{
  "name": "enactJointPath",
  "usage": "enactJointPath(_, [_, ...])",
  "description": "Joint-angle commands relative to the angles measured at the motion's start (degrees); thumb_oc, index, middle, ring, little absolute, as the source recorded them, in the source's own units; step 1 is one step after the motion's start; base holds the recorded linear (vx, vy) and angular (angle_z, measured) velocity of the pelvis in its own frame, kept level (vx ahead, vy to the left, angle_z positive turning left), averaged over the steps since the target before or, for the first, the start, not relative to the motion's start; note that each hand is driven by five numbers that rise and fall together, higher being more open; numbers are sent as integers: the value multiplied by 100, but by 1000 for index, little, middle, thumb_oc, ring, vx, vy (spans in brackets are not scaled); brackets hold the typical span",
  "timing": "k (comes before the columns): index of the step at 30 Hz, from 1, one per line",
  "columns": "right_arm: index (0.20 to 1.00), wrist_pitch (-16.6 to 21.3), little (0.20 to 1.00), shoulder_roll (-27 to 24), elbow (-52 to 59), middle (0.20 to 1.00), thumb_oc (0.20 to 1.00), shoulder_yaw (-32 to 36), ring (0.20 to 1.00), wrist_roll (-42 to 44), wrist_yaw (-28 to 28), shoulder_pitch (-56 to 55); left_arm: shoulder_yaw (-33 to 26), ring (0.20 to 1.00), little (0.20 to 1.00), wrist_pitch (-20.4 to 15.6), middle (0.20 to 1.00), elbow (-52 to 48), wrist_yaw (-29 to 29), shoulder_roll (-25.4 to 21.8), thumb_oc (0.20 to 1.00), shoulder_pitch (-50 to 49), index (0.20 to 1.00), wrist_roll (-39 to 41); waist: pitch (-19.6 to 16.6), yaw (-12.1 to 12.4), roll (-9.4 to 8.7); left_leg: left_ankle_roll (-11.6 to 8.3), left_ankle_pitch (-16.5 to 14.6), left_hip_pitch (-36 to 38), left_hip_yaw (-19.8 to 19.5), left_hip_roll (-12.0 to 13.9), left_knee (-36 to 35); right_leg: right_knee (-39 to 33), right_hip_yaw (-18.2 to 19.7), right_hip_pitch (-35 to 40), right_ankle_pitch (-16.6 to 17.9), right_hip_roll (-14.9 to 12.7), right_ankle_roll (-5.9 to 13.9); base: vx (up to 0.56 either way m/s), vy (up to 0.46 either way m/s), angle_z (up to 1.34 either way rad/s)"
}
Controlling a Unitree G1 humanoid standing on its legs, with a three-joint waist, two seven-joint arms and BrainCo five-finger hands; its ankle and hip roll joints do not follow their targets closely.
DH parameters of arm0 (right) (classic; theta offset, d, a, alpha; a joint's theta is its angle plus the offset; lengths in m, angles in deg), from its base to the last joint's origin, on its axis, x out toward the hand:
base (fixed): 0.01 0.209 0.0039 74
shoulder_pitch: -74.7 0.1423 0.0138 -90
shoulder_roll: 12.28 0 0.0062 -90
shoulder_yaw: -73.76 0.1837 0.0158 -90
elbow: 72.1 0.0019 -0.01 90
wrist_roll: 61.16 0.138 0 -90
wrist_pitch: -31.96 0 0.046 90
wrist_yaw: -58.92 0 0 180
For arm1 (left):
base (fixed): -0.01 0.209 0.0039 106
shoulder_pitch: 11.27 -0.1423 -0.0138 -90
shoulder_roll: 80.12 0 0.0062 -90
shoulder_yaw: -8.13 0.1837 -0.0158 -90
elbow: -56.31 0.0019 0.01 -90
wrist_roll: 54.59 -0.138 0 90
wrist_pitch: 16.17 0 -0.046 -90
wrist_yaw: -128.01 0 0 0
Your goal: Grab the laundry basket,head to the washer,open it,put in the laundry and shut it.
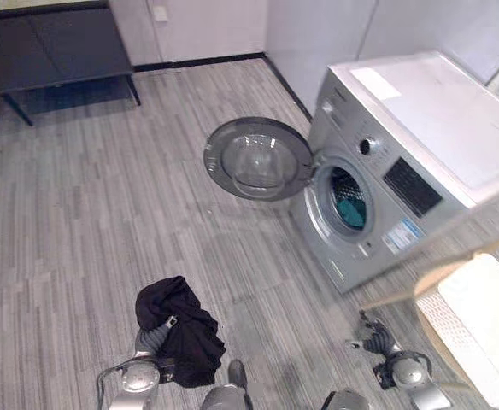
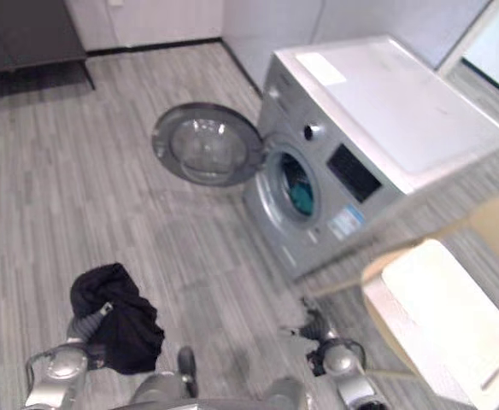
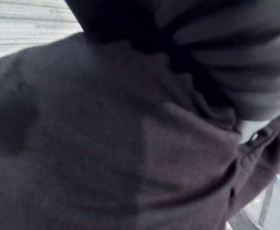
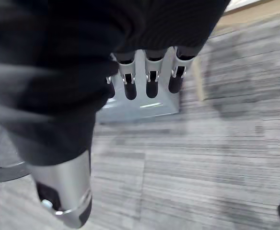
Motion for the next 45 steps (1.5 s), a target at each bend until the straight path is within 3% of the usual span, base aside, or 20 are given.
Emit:
enactJointPath(1, [1000,130,1000,-198,256,1000,1000,29,1000,-46,52,270,-27,200,200,-219,200,-424,49,-112,200,30,200,-78,336,-18,74,-264,-542,173,-96,185,25,-1091,-110,133,165,742,193,231,58,22])
enactJointPath(7, [1000,137,1000,-197,139,1000,1000,7,1000,-11,60,232,114,200,200,-211,200,-306,28,46,200,142,200,-90,447,-148,103,-300,-748,487,-304,27,-75,-2038,-345,-411,439,1000,287,235,-53,19])
enactJointPath(9, [1000,126,1000,-243,34,1000,1000,27,1000,-43,30,119,235,200,200,-240,200,-322,-41,126,200,113,200,-195,341,-258,58,-325,-1092,621,-498,-107,185,-2558,-287,-266,449,1156,262,364,-182,28])
enactJointPath(13, [1000,142,1000,-346,-104,1000,1000,74,1000,-105,53,69,306,200,200,-203,200,-419,-217,243,200,-66,200,-216,143,-371,84,-748,-1243,462,-356,159,1164,-3158,-376,359,426,1371,39,255,-183,63])
enactJointPath(15, [1000,127,1000,-396,-99,1000,1000,131,1000,-81,56,79,342,200,200,-187,200,-395,-273,308,200,-85,200,-228,132,-379,9,-863,-858,180,-228,331,1924,-3398,-375,586,431,1416,-115,92,-110,-4])
enactJointPath(16, [1000,127,1000,-396,-99,1000,1000,131,1000,-81,56,79,342,200,200,-187,200,-395,-273,308,200,-85,200,-228,132,-379,9,-863,-858,180,-228,331,1924,-3398,-375,586,431,1416,-115,149,-55,-32])
enactJointPath(17, [1000,117,1000,-434,-133,1000,1000,154,1000,-54,65,69,406,200,200,-168,200,-342,-284,354,200,-58,200,-234,136,-370,39,-943,-831,-3,-252,558,2143,-3552,-258,840,261,1553,-154,218,-19,-39])
enactJointPath(21, [1000,108,1000,-467,-154,1000,1000,214,1000,-32,81,41,446,200,200,-153,200,-369,-311,374,200,-48,200,-254,117,-375,-85,-791,-790,-332,-244,540,1794,-3730,-147,949,310,1493,-168,96,15,-67])
enactJointPath(23, [1000,118,1000,-484,-206,1000,1000,258,1000,-12,98,0,473,200,200,-155,200,-403,-344,349,200,-53,200,-286,123,-364,-75,-815,-579,-464,-416,543,1424,-3780,0,1030,271,1556,-151,173,62,-44])
enactJointPath(25, [1000,126,1000,-480,-275,1000,1000,263,1000,4,136,7,500,200,200,-162,200,-410,-323,340,200,-42,200,-295,163,-306,-35,-906,-151,-607,-720,541,897,-3791,201,1161,177,1671,-158,240,89,-76])
enactJointPath(26, [1000,153,1000,-477,-347,1000,1000,267,1000,30,181,24,545,200,200,-181,200,-426,-273,341,200,-12,200,-261,205,-234,14,-985,195,-812,-1187,553,496,-3666,449,1251,29,1784,-184,317,121,-92])
enactJointPath(29, [1000,166,1000,-452,-452,1000,1000,257,1000,52,211,54,595,200,200,-200,200,-386,-227,367,200,49,200,-181,234,-180,51,-1033,387,-1004,-1740,552,100,-3486,776,1306,-131,1878,-203,220,110,-78])
enactJointPath(30, [1000,165,1000,-430,-620,1000,1000,232,1000,30,245,96,637,200,200,-229,200,-332,-145,385,200,111,200,-122,239,-141,89,-1081,480,-1084,-2201,528,-140,-3331,1134,1381,-284,1951,-208,264,154,-72])
enactJointPath(31, [1000,166,1000,-430,-621,1000,1000,234,1000,30,246,98,638,200,200,-230,200,-330,-144,385,200,115,200,-122,232,-141,95,-1081,490,-1097,-2204,532,-144,-3333,1133,1367,-275,1956,-209,277,191,-82])
enactJointPath(33, [1000,199,1000,-386,-794,1000,1000,205,1000,-22,224,184,678,200,200,-258,200,-239,-122,400,200,127,200,-105,139,-136,186,-1087,474,-992,-2514,503,39,-3152,1559,1449,-426,2016,-158,340,311,-132])
enactJointPath(36, [1000,192,1000,-343,-793,1000,1000,207,1000,-24,217,215,775,200,200,-247,200,-162,-151,352,200,198,200,-167,72,-195,142,-1041,376,-972,-2333,451,311,-3072,1705,1471,-407,1877,-111,239,248,-136])
enactJointPath(39, [1000,193,1000,-191,-815,1000,1000,192,1000,31,135,293,791,200,200,-252,200,-140,-151,195,200,222,200,-339,-44,-281,54,-777,-36,-733,-1668,367,583,-2850,2078,1326,-325,1580,112,235,322,-108])
enactJointPath(42, [1000,183,1000,-137,-807,1000,1000,166,1000,6,107,343,765,200,200,-250,200,-187,-135,115,200,227,200,-363,-33,-312,69,-677,-190,-561,-1334,399,610,-2504,2135,1048,-221,1500,205,63,150,-117])
enactJointPath(43, [1000,182,1000,-124,-766,1000,1000,149,1000,-17,109,387,750,200,200,-260,200,-223,-111,79,200,251,200,-340,-17,-293,86,-639,-260,-486,-1129,439,604,-2315,2004,835,-133,1437,242,36,184,-74])
enactJointPath(45, [1000,211,1000,-95,-690,1000,1000,120,1000,-41,101,432,714,200,200,-278,200,-289,-79,72,200,289,200,-309,35,-243,129,-604,-348,-340,-810,486,578,-2118,1295,594,-13,1195,269,0,136,-86])
